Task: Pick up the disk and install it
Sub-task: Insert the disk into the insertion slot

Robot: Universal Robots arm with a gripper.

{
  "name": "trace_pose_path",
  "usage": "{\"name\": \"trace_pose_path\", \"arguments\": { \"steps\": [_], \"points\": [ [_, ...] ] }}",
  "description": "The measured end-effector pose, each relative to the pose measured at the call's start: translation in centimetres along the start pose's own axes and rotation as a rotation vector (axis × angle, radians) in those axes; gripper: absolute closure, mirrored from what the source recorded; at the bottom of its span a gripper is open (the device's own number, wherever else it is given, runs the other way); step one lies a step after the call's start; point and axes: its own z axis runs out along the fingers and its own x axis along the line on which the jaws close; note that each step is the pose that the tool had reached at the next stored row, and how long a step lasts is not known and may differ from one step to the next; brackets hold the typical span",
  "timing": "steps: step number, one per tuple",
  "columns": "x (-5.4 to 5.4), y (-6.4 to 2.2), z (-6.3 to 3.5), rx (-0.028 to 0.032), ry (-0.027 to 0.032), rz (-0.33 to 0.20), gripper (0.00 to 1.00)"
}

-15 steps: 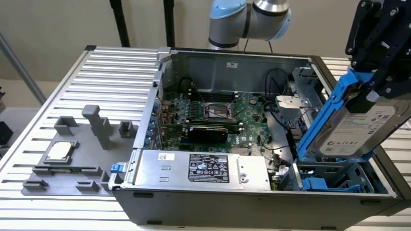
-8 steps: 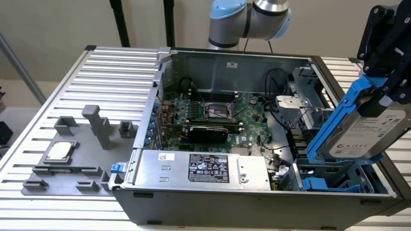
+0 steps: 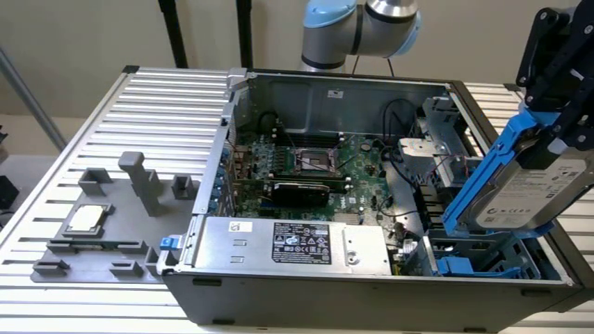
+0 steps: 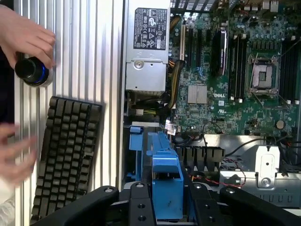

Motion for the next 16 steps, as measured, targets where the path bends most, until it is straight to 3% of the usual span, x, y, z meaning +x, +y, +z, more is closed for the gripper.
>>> {"name": "trace_pose_path", "arguments": {
  "steps": [10,16],
  "points": [
    [0.0,-0.01,0.12,-0.0001,0.0007,0.0,1.0],
    [0.0,-0.03,1.09,-0.0002,0.0119,0.0,1.0]
  ]
}}
